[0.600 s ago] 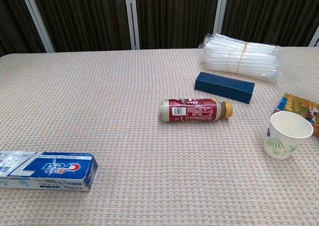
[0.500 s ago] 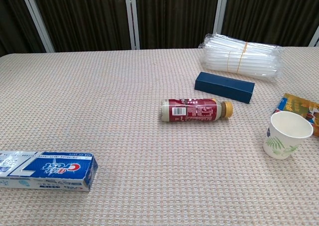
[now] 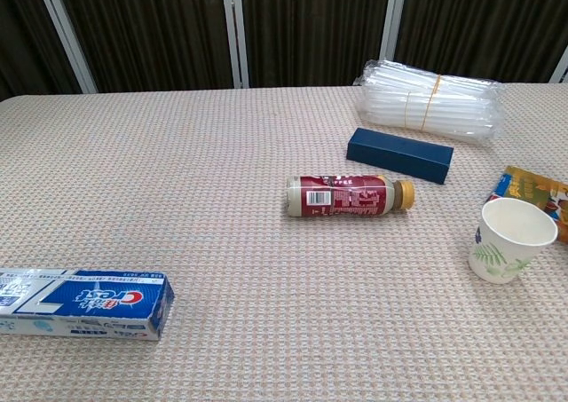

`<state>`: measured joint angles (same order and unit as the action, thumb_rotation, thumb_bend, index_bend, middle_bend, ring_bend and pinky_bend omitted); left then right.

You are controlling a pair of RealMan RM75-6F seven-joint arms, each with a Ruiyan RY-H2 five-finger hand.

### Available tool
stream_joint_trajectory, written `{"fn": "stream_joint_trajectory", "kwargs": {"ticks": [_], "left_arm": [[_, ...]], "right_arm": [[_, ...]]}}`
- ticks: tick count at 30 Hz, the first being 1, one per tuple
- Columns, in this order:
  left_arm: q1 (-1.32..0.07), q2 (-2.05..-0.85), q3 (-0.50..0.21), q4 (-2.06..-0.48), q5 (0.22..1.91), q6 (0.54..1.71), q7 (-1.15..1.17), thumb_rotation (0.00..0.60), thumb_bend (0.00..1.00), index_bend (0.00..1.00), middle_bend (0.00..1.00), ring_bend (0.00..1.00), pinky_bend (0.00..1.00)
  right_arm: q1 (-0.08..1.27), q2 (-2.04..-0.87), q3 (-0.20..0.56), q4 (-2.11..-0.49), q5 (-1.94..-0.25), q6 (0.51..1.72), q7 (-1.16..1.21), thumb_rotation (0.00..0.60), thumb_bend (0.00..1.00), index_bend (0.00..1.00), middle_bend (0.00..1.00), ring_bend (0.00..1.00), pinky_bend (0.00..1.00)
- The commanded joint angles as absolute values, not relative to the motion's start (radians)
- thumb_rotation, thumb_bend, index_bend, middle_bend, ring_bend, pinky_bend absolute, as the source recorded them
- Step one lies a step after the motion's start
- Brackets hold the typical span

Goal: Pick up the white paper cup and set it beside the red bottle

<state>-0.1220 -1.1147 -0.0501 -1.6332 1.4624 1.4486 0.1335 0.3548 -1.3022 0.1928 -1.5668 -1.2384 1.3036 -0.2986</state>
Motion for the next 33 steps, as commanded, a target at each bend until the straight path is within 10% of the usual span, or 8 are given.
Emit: {"fn": "stream_joint_trajectory", "kwargs": {"ticks": [1,17,18,22,33], "left_arm": [[-0.123,-1.115,-0.051,-1.634,1.461,1.447,0.135,0.6,0.09,0.0,0.0,0.0,0.0],[-0.121,-1.115,-0.051,-1.641,1.457,1.45,0.148,0.6,0.1,0.0,0.0,0.0,0.0],[-0.121,-1.115,-0.05,-1.64,1.458,1.45,0.147,0.6,0.1,0.0,0.0,0.0,0.0],[-0.121,-1.115,-0.05,-1.639,1.459,1.45,0.145,0.6,0.1,0.0,0.0,0.0,0.0],[-0.122,-1.114,-0.05,-1.641,1.456,1.449,0.15,0.6,0.1,0.0,0.0,0.0,0.0]], "right_arm": [[0.354,-1.269,0.191,-1.619,-1.259,1.297,-0.274,0.6,0.03,0.9,0.0,0.0,0.0],[0.398,-1.014,0.097,-1.978,-1.259,1.022,-0.214,0.6,0.02,1.0,0.0,0.0,0.0],[0.406,-1.012,0.092,-1.985,-1.257,1.005,-0.213,0.6,0.02,0.93,0.0,0.0,0.0],[0.423,-1.021,0.083,-1.989,-1.248,0.974,-0.224,0.6,0.02,0.08,0.0,0.0,0.0],[0.469,-1.11,0.084,-1.935,-1.186,0.945,-0.273,0.6,0.03,0.19,0.0,0.0,0.0]]}}
